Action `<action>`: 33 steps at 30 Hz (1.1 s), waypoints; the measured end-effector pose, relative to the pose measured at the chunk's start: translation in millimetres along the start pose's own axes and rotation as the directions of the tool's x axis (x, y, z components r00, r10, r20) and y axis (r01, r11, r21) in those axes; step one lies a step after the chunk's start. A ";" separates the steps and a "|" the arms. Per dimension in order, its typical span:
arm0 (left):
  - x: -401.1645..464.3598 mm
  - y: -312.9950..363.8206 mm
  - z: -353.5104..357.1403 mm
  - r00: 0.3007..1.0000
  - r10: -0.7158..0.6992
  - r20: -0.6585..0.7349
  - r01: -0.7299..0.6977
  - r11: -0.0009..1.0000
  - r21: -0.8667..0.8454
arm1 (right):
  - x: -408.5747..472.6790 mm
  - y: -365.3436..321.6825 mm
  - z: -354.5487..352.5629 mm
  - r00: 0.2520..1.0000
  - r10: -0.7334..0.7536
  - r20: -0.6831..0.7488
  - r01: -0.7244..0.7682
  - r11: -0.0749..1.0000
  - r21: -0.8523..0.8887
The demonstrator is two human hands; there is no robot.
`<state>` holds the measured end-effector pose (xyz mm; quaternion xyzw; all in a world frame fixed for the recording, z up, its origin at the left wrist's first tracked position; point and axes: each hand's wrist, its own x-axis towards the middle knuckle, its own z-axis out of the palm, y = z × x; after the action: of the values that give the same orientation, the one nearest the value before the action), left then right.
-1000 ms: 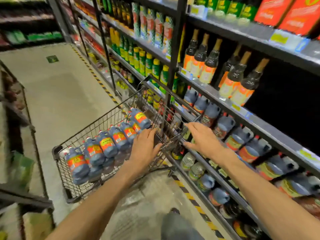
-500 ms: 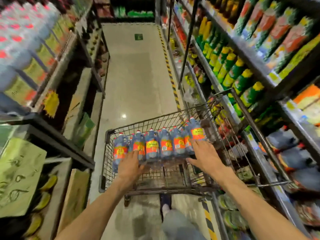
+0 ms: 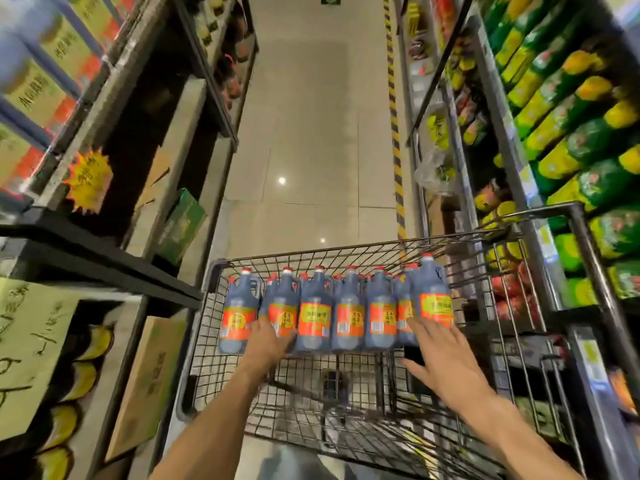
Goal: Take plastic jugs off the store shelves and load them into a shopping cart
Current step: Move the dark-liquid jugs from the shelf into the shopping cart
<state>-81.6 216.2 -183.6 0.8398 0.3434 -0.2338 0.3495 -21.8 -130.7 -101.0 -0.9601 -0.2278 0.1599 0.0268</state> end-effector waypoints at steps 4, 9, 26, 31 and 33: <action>36.2 -6.9 21.7 0.991 -0.113 -0.075 0.095 0.973 -0.211 | -0.8 24.4 12.2 0.996 0.066 0.052 -0.068 0.997 0.046; 66.2 -17.7 41.2 0.964 -0.241 -0.111 0.235 0.970 -0.067 | -0.1 45.5 16.1 0.944 0.273 0.185 -0.320 0.894 0.312; -30.7 11.3 -7.0 0.980 -0.161 0.117 0.194 0.901 -0.387 | 112.3 39.4 26.7 0.475 0.777 0.414 -0.866 0.330 0.374; -44.5 23.6 -5.5 0.981 -0.131 0.145 0.180 0.892 -0.415 | 131.7 37.0 51.7 0.399 0.668 0.628 -0.857 0.029 0.514; -45.3 23.0 -4.9 0.980 -0.125 0.154 0.181 0.879 -0.441 | 137.4 34.4 57.9 0.400 0.669 0.626 -0.813 -0.057 0.580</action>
<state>-93.5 189.2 -142.0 0.6899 0.4319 -0.2245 0.5359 90.6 -101.4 -200.7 -0.7542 0.4408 0.3054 0.3790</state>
